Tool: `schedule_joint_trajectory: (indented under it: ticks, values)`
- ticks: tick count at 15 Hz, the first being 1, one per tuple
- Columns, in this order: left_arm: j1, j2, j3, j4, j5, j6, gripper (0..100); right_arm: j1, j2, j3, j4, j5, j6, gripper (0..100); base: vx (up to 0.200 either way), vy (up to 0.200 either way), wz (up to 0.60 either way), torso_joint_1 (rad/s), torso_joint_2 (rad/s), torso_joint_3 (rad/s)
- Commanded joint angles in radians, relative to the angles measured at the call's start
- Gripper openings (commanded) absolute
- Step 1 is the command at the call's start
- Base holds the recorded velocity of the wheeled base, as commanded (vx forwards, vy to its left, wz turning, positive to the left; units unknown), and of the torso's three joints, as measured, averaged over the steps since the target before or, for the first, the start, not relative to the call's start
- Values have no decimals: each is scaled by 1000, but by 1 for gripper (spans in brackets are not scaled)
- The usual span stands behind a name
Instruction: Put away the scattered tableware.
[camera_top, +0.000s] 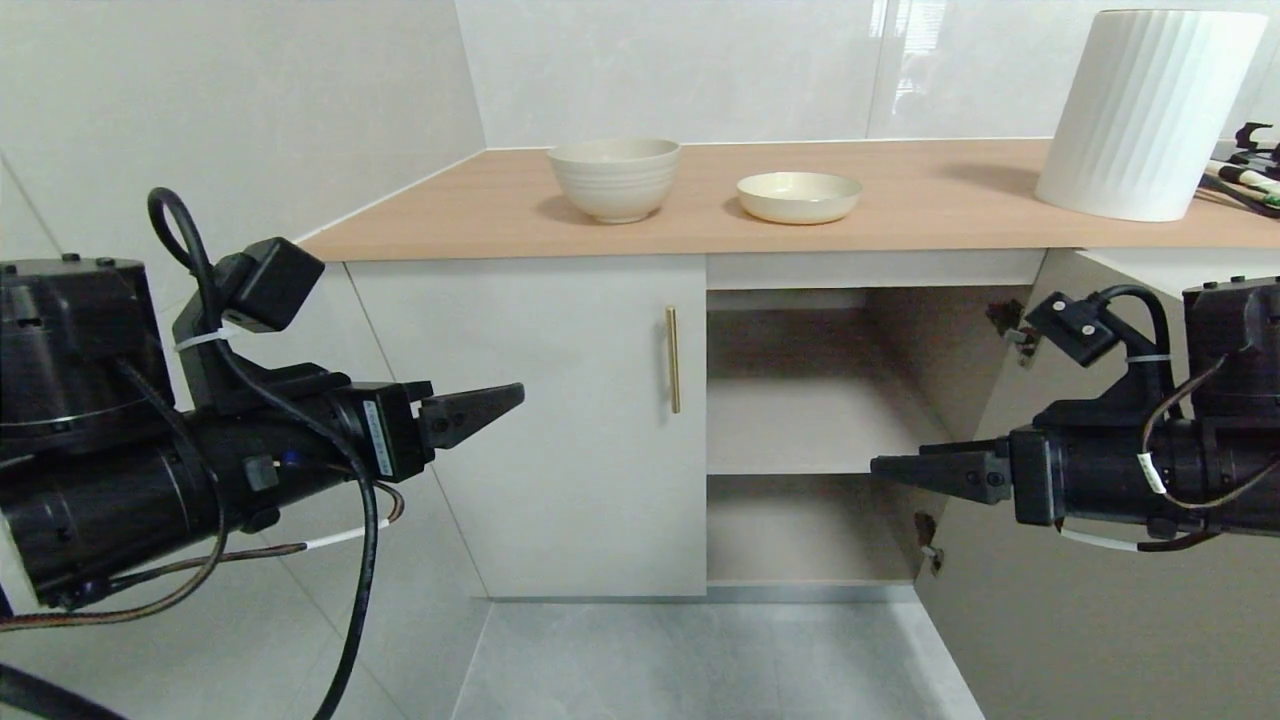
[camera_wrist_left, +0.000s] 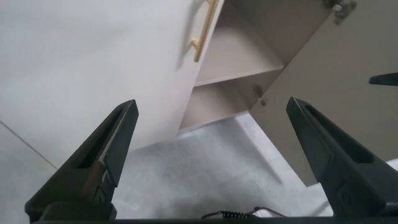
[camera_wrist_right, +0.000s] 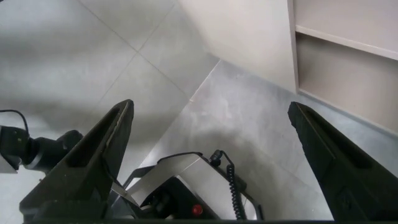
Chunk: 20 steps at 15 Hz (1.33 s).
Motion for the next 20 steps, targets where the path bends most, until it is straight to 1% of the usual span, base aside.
schedule_joint_trajectory:
  ticks: [1, 2, 6, 12, 15, 20]
  values:
    - [0, -10, 1, 1, 0, -1, 100, 1, -13, 1, 1, 1, 0, 100, 0, 0, 0, 0, 0, 0]
    - [0, -16, 1, 3, 2, -1, 100, 3, -19, 3, 1, 1, 0, 100, 0, 0, 0, 0, 0, 0]
    - [3, -48, -5, 26, 2, -1, 100, 23, -41, 12, 2, 2, -1, 100, 200, 0, 0, 2, 1, 4]
    - [12, -47, -2, 24, -1, -1, 100, 29, -65, 45, -5, 5, -17, 100, 200, 0, 0, 6, 2, 1]
    - [12, -48, 0, 18, -1, -1, 100, 26, -64, 79, -11, 14, -122, 100, 0, 0, 0, 0, 0, 0]
    - [14, -50, 0, 18, -1, -2, 100, 21, -82, 82, -19, 11, -129, 100, 0, 0, 0, 0, 0, 0]
